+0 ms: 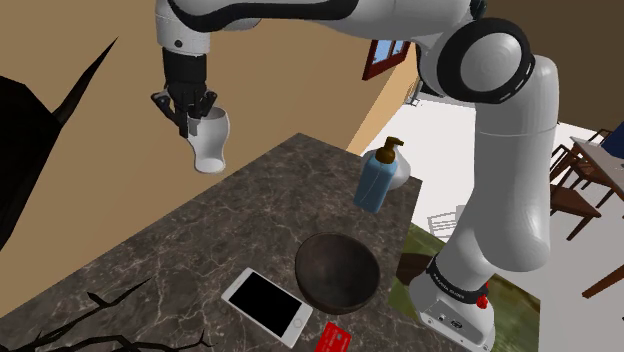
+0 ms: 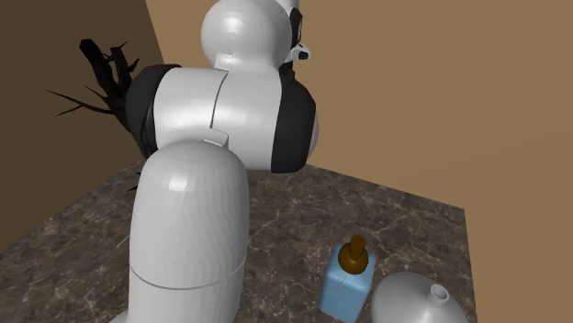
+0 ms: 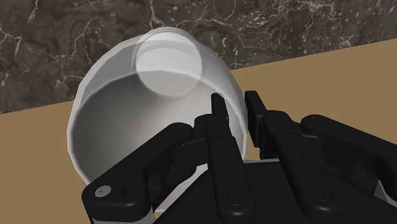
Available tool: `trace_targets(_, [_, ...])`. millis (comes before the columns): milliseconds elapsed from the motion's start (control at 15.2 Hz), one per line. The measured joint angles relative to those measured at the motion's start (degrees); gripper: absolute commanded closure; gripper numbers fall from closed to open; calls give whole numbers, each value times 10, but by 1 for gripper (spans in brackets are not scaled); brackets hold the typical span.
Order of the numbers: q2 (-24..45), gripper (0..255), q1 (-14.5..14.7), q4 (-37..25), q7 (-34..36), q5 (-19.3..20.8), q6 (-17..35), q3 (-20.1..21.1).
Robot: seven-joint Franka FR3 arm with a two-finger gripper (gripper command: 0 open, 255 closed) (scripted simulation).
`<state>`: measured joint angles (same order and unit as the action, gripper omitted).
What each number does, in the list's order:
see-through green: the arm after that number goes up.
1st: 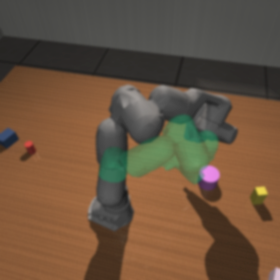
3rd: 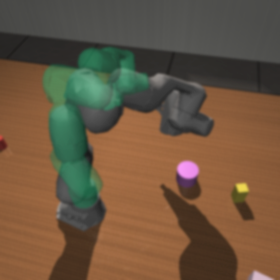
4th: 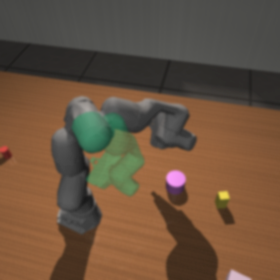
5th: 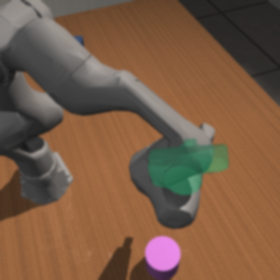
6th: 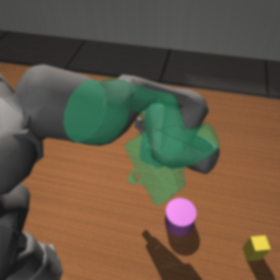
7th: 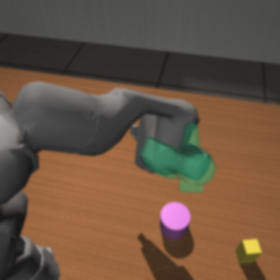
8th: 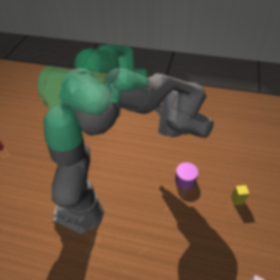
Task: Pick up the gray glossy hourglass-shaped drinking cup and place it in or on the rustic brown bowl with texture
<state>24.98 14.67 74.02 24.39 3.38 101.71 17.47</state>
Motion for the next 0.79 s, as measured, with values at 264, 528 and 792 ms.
trace_targets(264, [4, 255, 3, -37, 1, 1, -33, 0])
trace_targets(528, [-55, 255, -5, 37, 4, -13, -16, 6])
trace_targets(792, [-156, 255, -14, 162, 8, -43, 12, 15])
